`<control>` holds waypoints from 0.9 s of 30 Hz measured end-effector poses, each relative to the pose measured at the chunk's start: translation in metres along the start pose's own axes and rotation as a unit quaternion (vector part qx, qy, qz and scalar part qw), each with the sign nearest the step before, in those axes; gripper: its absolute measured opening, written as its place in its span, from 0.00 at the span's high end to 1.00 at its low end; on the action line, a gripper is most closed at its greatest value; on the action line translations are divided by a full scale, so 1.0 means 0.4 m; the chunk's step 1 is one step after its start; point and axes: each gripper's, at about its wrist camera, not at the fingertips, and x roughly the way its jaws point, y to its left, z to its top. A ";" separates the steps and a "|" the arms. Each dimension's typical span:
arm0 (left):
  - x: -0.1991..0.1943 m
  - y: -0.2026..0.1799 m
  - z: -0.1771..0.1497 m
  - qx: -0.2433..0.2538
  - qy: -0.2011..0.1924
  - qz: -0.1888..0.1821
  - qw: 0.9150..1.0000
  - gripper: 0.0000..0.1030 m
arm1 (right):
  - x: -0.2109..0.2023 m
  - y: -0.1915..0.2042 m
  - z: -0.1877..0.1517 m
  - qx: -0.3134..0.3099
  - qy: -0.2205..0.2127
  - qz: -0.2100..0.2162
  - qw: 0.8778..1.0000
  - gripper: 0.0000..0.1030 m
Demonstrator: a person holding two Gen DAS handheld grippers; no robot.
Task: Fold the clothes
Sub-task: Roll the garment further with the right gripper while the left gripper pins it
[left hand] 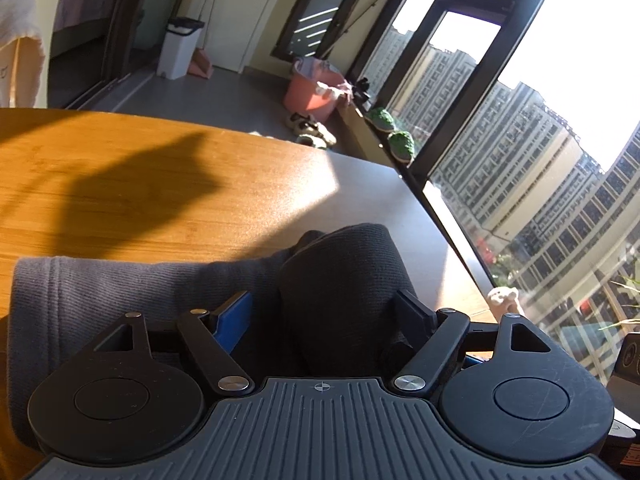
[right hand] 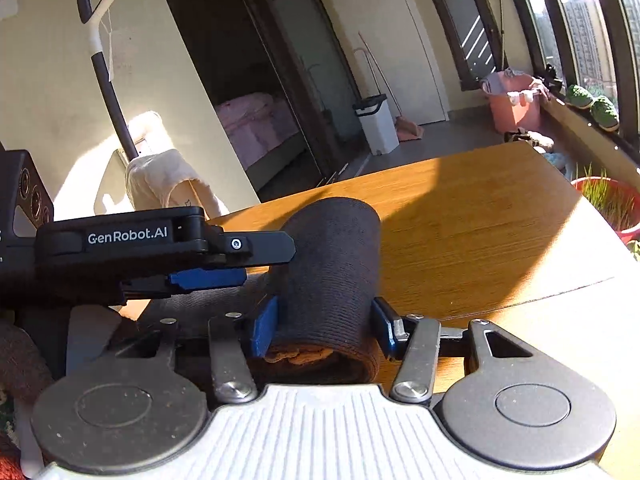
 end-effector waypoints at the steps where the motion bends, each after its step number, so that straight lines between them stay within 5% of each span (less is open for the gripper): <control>1: -0.014 0.000 0.004 0.002 -0.007 0.003 1.000 0.25 | -0.005 0.051 -0.005 -0.060 -0.006 -0.019 0.998 0.52; 6: -0.079 -0.002 0.031 0.017 -0.041 0.011 0.999 0.17 | 0.007 0.239 -0.055 -0.273 -0.031 -0.082 0.958 0.51; 8: -0.082 -0.001 0.030 0.027 -0.041 0.031 0.998 0.17 | 0.011 0.267 -0.066 -0.290 -0.035 -0.078 0.953 0.45; 12: -0.081 0.036 0.019 0.029 -0.038 0.064 0.997 0.15 | 0.010 0.252 -0.066 -0.245 -0.035 -0.060 0.967 0.30; 16: -0.092 0.087 0.014 -0.001 -0.041 0.067 0.997 0.13 | 0.033 0.223 -0.055 -0.178 -0.031 -0.030 0.983 0.30; 19: -0.096 0.105 0.020 -0.012 -0.037 0.067 0.997 0.12 | 0.030 0.208 -0.053 -0.174 -0.043 -0.033 0.983 0.47; 24: -0.090 0.085 0.034 -0.010 -0.037 0.068 0.997 0.13 | -0.001 0.200 -0.054 -0.213 -0.042 -0.050 0.975 0.54; 27: -0.088 0.060 0.042 0.000 -0.039 0.063 0.997 0.15 | -0.011 0.229 -0.073 -0.299 -0.050 -0.085 0.949 0.54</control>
